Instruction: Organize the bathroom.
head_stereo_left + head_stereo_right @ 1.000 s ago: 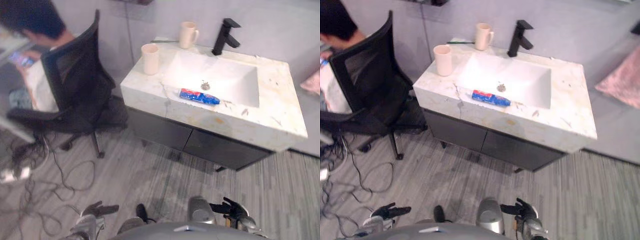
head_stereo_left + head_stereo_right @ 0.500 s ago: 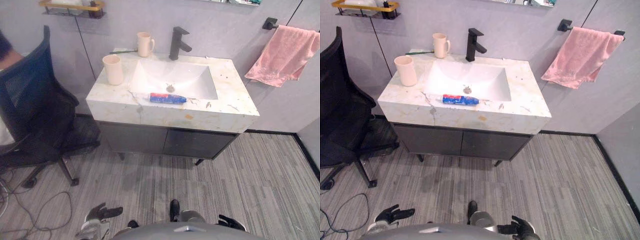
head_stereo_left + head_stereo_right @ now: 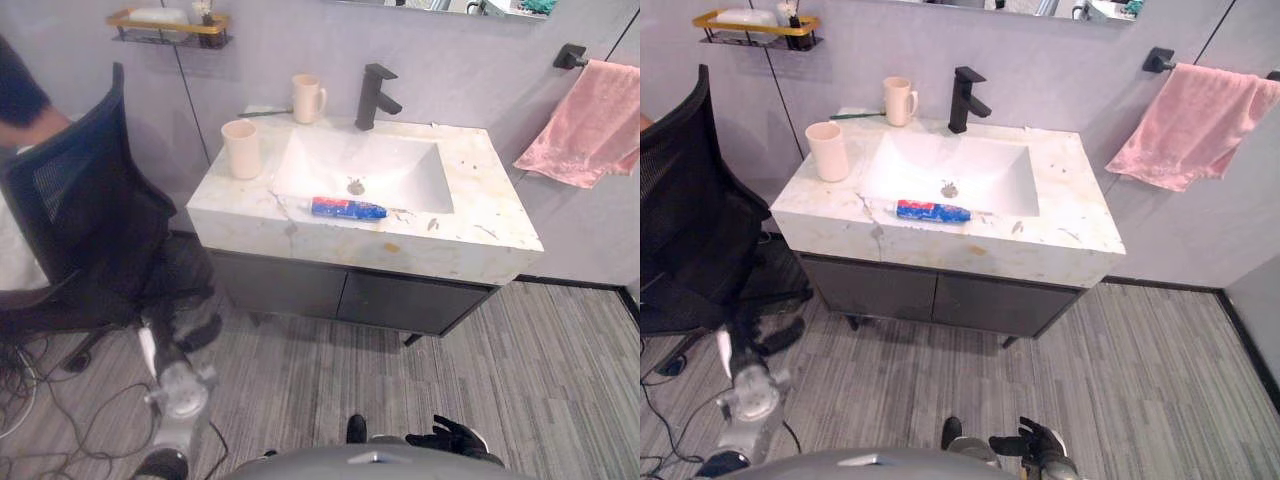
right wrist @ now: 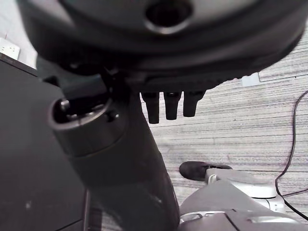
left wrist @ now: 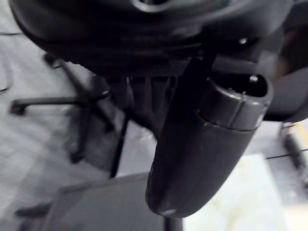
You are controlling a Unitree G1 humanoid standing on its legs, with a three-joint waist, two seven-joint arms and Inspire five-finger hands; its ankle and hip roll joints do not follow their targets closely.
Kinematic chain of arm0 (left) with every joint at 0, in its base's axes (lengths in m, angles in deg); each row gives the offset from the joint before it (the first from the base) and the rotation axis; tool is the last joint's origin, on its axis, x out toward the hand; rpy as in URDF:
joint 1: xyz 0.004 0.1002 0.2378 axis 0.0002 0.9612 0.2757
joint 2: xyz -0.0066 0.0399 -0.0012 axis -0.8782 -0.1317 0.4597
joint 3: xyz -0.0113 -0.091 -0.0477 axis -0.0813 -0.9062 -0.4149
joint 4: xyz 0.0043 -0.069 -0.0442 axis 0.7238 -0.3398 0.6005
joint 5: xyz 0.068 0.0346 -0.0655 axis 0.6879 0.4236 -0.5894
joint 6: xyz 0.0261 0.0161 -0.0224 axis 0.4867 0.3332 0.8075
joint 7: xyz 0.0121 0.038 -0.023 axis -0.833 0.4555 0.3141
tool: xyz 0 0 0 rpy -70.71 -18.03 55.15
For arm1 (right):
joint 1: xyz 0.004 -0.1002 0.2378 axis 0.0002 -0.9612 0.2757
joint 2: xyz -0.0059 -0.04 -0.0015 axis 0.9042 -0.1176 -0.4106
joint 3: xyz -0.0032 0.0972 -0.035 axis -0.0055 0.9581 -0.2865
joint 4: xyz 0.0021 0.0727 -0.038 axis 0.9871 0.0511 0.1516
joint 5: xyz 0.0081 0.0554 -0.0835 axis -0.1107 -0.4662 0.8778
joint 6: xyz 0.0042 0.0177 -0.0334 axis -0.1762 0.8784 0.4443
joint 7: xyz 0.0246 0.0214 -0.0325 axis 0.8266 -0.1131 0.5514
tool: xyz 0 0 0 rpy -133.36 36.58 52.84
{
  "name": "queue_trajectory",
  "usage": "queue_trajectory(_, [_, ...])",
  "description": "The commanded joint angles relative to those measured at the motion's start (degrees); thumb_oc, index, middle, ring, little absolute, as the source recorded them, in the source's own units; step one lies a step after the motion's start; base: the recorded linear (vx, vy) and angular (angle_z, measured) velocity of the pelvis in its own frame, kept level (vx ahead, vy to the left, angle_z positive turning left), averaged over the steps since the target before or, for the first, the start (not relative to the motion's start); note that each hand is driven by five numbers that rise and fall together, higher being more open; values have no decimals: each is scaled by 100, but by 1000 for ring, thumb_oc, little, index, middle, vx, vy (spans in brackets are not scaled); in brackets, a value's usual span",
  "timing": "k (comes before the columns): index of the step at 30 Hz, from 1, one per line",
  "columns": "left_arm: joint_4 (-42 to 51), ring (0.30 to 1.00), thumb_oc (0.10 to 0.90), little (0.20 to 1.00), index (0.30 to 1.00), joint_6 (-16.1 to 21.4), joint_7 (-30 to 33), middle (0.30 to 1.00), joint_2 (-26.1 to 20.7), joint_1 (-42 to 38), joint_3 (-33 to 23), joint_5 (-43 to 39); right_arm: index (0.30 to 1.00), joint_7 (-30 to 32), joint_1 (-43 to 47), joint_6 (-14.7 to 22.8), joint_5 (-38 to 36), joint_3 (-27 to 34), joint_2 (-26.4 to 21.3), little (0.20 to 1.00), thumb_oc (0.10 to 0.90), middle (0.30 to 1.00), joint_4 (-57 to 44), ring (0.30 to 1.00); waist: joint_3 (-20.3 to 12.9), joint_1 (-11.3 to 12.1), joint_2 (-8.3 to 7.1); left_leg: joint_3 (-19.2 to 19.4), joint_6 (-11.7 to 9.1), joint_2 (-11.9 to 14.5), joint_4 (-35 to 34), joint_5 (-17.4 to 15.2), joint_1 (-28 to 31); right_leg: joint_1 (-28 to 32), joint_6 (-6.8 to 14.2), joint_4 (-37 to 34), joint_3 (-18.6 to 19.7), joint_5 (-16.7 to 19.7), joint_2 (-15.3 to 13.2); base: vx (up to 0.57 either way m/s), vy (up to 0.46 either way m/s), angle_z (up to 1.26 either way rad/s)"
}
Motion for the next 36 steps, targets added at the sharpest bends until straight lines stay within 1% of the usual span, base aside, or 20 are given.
queue_trajectory(1, [1231, 900, 800, 900, 900, 564, 1447, 900, -552, -400, -472, 1152, 900, 190, 354, 139, -425, -76, -196, 900, 800, 900, 35, 900, 295, 115, 163, -1099, 85, 17, 100, -229, -93, 220, 151, 209, 35, -772, 77, -8, -65, 12])
queue_trajectory(6, [2688, 900, 800, 900, 900, 634, 1821, 900, -868, -453, -769, 1911, 900, 160, 282, 207, -404, -44, -189, 900, 800, 900, 46, 900, 273, 116, 156, -1164, 65, 27, 76, -249, -67, 270, 147, 158, 34, -783, 96, 0, -32, 14])
queue_trajectory(7, [3289, 900, 800, 900, 900, 705, 1758, 900, -996, -540, -913, 2046, 900, 149, 233, 248, -389, -33, -186, 900, 800, 900, 66, 900, 261, 109, 164, -1180, 62, 33, 77, -263, -55, 281, 153, 156, 34, -795, 94, -4, -23, 6])
queue_trajectory(9, [3599, 900, 800, 900, 900, 858, 1637, 900, -1052, -600, -1002, 2162, 900, 140, 201, 271, -369, -26, -180, 900, 800, 900, 90, 900, 250, 91, 171, -1184, 61, 34, 78, -272, -43, 289, 161, 160, 37, -805, 93, -6, -12, 6])
queue_trajectory(10, [4056, 900, 800, 900, 900, 875, 1254, 900, -1207, -772, -1067, 2138, 900, 117, 175, 290, -321, -38, -180, 900, 800, 900, 133, 900, 238, 51, 189, -1168, 61, 40, 72, -291, -2, 313, 172, 165, 51, -819, 96, -8, -4, 6])
queue_trajectory(12, [4299, 900, 800, 900, 900, 826, 875, 900, -1366, -960, -1011, 2029, 900, 93, 151, 308, -283, -55, -189, 900, 800, 900, 166, 900, 210, 6, 203, -1144, 65, 40, 65, -297, 17, 312, 184, 168, 67, -824, 95, -5, -1, 2])
queue_trajectory(15, [4690, 900, 800, 900, 900, 40, -144, 900, -1786, -1551, -730, 1616, 900, 65, 145, 327, -216, -110, -220, 900, 800, 900, 237, 900, 144, -135, 254, -1060, 71, 43, 47, -322, 91, 329, 223, 166, 125, -829, 99, 0, 0, 0])
queue_trajectory(17, [4771, 900, 800, 900, 900, -841, -1002, 900, -2223, -2140, -372, 1228, 900, 59, 178, 310, -113, -137, -270, 900, 800, 900, 281, 900, 114, -260, 335, -974, 87, 45, 58, -365, 170, 366, 266, 170, 178, -850, 100, -6, 30, -2])
queue_trajectory(18, [4770, 900, 800, 900, 900, -850, -1006, 900, -2230, -2159, -367, 1223, 900, 59, 187, 310, -112, -130, -263, 900, 800, 900, 282, 900, 116, -249, 324, -966, 86, 40, 51, -337, 156, 345, 259, 169, 184, -832, 97, -14, 57, -9])
queue_trajectory(19, [4713, 900, 800, 900, 900, -1484, -1791, 900, -2753, -2674, -130, 1288, 900, 53, 248, 269, -55, -131, -338, 900, 800, 900, 321, 900, 88, -347, 418, -901, 95, 36, 66, -372, 210, 366, 290, 178, 238, -854, 102, -34, 43, -15])
queue_trajectory(20, [4720, 900, 800, 900, 900, -1568, -1927, 900, -2904, -2788, -99, 1191, 900, 57, 262, 259, -43, -137, -353, 900, 800, 900, 325, 900, 78, -357, 433, -884, 93, 29, 61, -344, 200, 346, 287, 178, 252, -835, 100, -27, 59, -24])
queue_trajectory(23, [4575, 900, 800, 900, 900, -1978, -3102, 900, -3569, -3437, 185, 834, 900, 41, 345, 206, 33, -87, -439, 900, 800, 900, 394, 900, 40, -421, 534, -843, 94, 1, 68, -355, 236, 357, 304, 172, 322, -840, 113, -12, 37, -19])
queue_trajectory(24, [4558, 900, 800, 900, 900, -2038, -3210, 900, -3624, -3500, 211, 791, 900, 38, 352, 200, 44, -80, -446, 900, 800, 900, 399, 900, 34, -424, 543, -843, 95, -3, 69, -356, 236, 355, 306, 171, 331, -839, 114, -23, 36, -14])
queue_trajectory(26, [4383, 900, 800, 900, 900, -2470, -4123, 900, -4029, -3978, 522, 848, 900, 26, 398, 136, 110, -68, -520, 900, 800, 900, 406, 900, 23, -477, 631, -842, 115, -30, 77, -403, 290, 398, 329, 162, 386, -856, 128, -6, 37, -9])
queue_trajectory(27, [4371, 900, 800, 900, 900, -2469, -4122, 900, -4035, -4009, 545, 845, 900, 26, 404, 136, 111, -60, -510, 900, 800, 900, 406, 900, 21, -464, 618, -834, 111, -32, 71, -376, 273, 376, 320, 163, 392, -839, 127, -8, 41, -7])
queue_trajectory(29, [3779, 900, 800, 900, 900, -2738, -5289, 900, -4465, -4862, 1396, 450, 900, 7, 543, 40, 142, -75, -639, 900, 800, 900, 456, 900, -11, -543, 750, -820, 129, -80, 66, -379, 281, 361, 331, 170, 465, -835, 138, -30, 45, -8])
queue_trajectory(30, [3779, 900, 800, 900, 900, -2738, -5289, 900, -4465, -4862, 1396, 450, 900, 7, 543, 40, 142, -75, -639, 900, 800, 900, 456, 900, -11, -543, 750, -820, 129, -80, 66, -379, 281, 361, 331, 170, 465, -835, 138, -28, 33, -16])
queue_trajectory(31, [3590, 900, 800, 900, 900, -2778, -5439, 900, -4498, -5107, 1692, 598, 900, 13, 573, 21, 158, -69, -651, 900, 800, 900, 473, 900, -21, -554, 775, -823, 137, -95, 56, -382, 285, 366, 335, 162, 475, -833, 142, -7, 30, -15])
queue_trajectory(32, [3264, 900, 800, 900, 900, -2728, -5562, 900, -4497, -5355, 2047, 665, 900, 15, 616, -20, 172, -82, -675, 900, 800, 900, 489, 900, -41, -578, 806, -825, 144, -111, 48, -385, 288, 370, 340, 151, 481, -831, 142, -6, 33, -14])
queue_trajectory(36, [2497, 900, 800, 900, 900, -2429, -5710, 900, -4412, -5572, 2514, 946, 900, -8, 674, -77, 171, -109, -737, 900, 800, 900, 499, 900, -61, -622, 847, -782, 150, -129, 53, -389, 294, 365, 340, 148, 494, -834, 143, 0, 9, -1])
